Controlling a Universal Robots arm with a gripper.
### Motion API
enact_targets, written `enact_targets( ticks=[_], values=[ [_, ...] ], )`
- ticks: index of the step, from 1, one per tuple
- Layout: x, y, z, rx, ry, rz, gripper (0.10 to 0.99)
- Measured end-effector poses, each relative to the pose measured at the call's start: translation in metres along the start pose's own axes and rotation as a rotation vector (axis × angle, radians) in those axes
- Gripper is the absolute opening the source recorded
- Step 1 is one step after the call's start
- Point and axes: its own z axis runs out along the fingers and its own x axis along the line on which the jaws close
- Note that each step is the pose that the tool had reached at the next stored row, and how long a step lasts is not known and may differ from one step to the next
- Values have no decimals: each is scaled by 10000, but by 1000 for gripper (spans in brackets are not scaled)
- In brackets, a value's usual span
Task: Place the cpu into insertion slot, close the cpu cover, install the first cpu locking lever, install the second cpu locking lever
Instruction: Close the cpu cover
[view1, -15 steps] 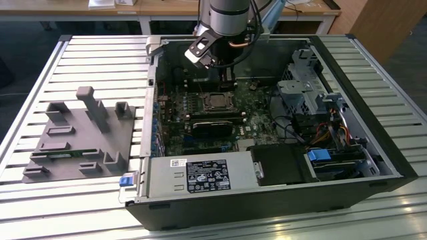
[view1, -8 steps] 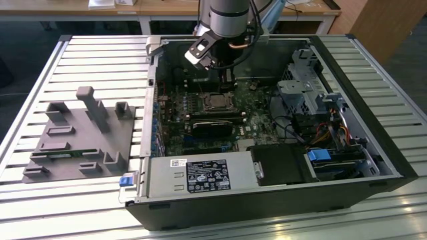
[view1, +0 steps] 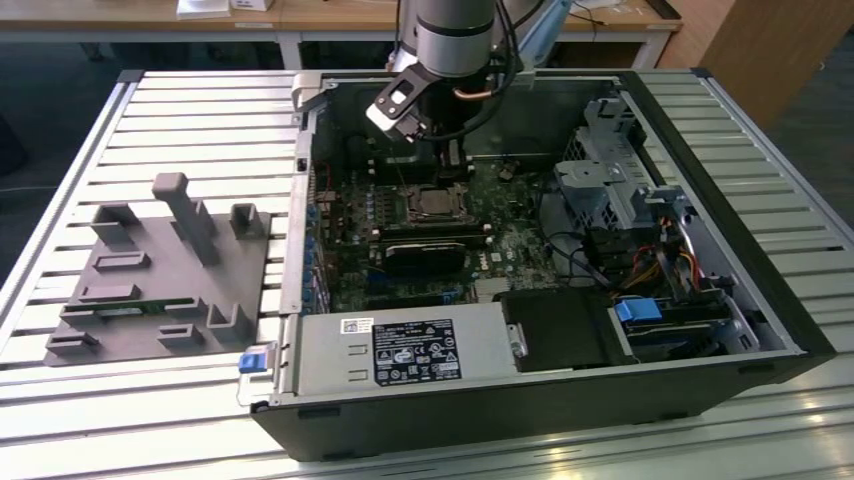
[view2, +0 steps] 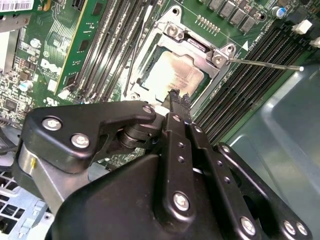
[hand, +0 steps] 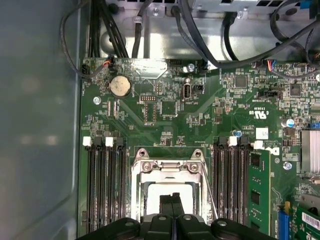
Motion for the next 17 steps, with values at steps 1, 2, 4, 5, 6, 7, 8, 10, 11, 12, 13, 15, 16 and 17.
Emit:
enact_targets(
  ticks=[1,2,4,5,6,7,8,10,11,12,13,15,16,17],
  values=[
    [0,0,6,0,0,-1,106],
    [0,-1,10,0,0,-2,106],
    [0,-1,16,1,-1,-1,106],
    [0,-1,18,1,-2,-1,106],
    [0,-1,22,0,-1,-1,106],
    [1,-1,26,0,0,-1,106],
    [1,-2,29,0,0,-1,106],
    [1,-2,37,0,1,-1,106],
    [1,-2,41,0,0,-1,106],
    [1,-2,45,0,-1,0,106],
    [1,-3,49,0,0,0,106],
    [1,-7,56,0,-1,1,106],
    [1,-12,60,0,0,1,106],
    [1,-14,64,0,-1,0,106]
  ],
)
